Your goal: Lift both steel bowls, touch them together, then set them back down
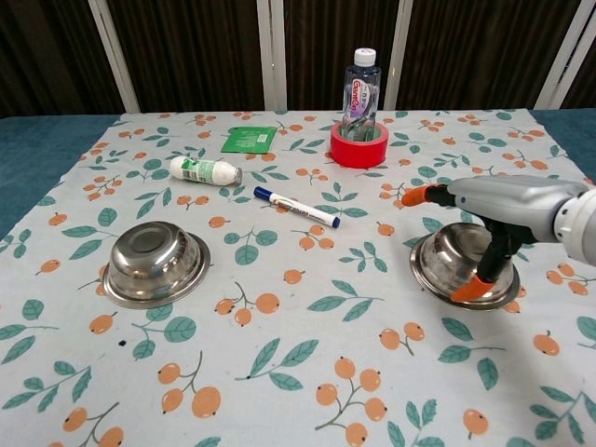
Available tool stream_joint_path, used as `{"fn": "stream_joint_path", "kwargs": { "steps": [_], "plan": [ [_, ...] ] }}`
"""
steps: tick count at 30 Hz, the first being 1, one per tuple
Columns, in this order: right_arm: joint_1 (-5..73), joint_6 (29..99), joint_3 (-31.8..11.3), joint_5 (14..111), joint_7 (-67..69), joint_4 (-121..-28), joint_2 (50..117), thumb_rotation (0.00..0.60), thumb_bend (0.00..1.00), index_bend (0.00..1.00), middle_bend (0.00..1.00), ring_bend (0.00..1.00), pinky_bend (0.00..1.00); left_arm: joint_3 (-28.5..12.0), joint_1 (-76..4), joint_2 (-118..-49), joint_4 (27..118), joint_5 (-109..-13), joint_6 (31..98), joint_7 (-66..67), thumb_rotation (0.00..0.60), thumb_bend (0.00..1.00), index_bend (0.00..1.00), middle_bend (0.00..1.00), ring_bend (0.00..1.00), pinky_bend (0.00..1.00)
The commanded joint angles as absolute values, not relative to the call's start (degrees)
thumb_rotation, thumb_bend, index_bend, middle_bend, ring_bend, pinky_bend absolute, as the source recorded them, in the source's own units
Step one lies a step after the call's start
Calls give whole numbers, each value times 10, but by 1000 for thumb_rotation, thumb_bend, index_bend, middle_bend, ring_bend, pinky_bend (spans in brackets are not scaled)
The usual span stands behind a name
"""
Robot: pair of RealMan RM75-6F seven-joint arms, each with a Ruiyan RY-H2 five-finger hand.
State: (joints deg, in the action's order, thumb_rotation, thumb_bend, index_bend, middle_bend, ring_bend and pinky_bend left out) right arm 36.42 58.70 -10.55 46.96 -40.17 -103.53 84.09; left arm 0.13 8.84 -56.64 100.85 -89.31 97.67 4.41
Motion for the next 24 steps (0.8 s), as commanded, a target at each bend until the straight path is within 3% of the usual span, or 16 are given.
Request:
{"fn": "stream_joint_path", "kwargs": {
  "steps": [1, 12, 24],
  "plan": [
    [375, 579, -109, 450, -401, -1019, 844, 600, 0, 93, 0, 95, 0, 0, 89, -567, 1009, -891, 977, 47, 600, 9, 106, 0, 0, 9],
    [387, 547, -98, 432, -370, -971, 840, 600, 0, 135, 2, 138, 0, -1, 88, -572, 1011, -883, 973, 60, 600, 9, 106, 0, 0, 9],
    [395, 536, -83, 449, -341, -946, 848, 600, 0, 197, 120, 243, 0, -1, 87, -577, 1014, -881, 971, 68, 600, 11, 106, 0, 0, 9]
  ]
}}
